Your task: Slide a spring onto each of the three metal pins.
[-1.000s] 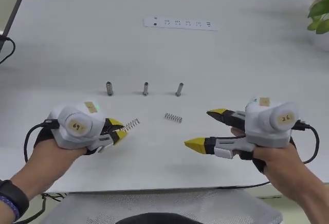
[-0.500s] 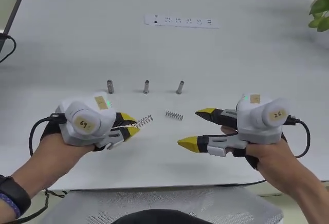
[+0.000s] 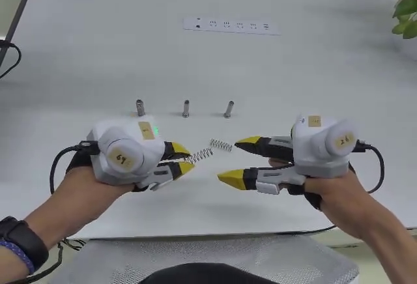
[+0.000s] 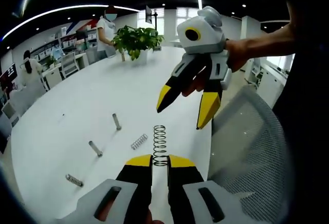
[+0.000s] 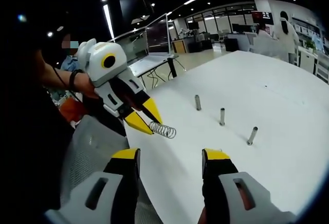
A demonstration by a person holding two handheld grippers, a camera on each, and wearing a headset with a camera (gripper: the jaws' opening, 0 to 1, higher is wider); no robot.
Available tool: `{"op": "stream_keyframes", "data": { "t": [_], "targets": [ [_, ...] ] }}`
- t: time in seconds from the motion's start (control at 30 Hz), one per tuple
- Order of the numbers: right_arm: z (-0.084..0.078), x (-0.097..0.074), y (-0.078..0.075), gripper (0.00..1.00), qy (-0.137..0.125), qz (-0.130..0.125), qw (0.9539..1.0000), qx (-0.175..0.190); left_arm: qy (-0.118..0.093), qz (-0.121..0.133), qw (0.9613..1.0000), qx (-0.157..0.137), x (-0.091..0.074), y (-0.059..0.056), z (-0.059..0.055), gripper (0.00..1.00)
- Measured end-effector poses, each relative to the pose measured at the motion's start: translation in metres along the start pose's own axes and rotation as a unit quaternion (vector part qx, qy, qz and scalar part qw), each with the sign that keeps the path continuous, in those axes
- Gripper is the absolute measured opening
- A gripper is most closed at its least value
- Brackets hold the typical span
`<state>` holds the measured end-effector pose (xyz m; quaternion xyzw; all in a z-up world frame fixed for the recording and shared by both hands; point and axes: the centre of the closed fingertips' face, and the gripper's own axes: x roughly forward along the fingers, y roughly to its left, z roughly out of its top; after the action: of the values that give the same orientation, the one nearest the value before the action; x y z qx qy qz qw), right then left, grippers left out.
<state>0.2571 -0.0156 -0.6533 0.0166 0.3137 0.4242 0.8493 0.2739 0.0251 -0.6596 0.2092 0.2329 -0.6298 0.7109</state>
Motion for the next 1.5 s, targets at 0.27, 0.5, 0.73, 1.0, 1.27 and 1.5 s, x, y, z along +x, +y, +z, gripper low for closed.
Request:
{"op": "stream_keyframes", "data": {
  "t": [0.27,0.5,0.73,1.0,1.27,1.5],
  "targets": [
    [0.005,0.003,0.01,0.36,-0.008,0.029,0.9995,-0.005,-0.008,-0.016,0.9997,0.015,0.001,-0.01,0.01,0.03],
    [0.003,0.006,0.017,0.3,-0.008,0.051,0.9987,-0.006,-0.01,-0.029,0.9992,0.027,0.003,-0.019,0.014,0.03],
    [0.005,0.005,0.023,0.21,-0.014,0.067,0.9977,-0.006,-0.008,-0.042,0.9984,0.038,0.004,-0.026,0.016,0.03],
    [0.01,0.002,0.024,0.13,-0.023,0.078,0.9967,0.0,-0.003,-0.051,0.9973,0.052,0.006,-0.03,0.015,0.03],
    [0.013,0.001,0.027,0.1,-0.026,0.086,0.996,0.001,0.005,-0.054,0.9963,0.067,0.006,-0.029,0.015,0.03],
    [0.014,0.002,0.029,0.09,-0.026,0.091,0.9955,0.005,0.008,-0.055,0.9959,0.071,0.006,-0.029,0.014,0.03]
  ]
}}
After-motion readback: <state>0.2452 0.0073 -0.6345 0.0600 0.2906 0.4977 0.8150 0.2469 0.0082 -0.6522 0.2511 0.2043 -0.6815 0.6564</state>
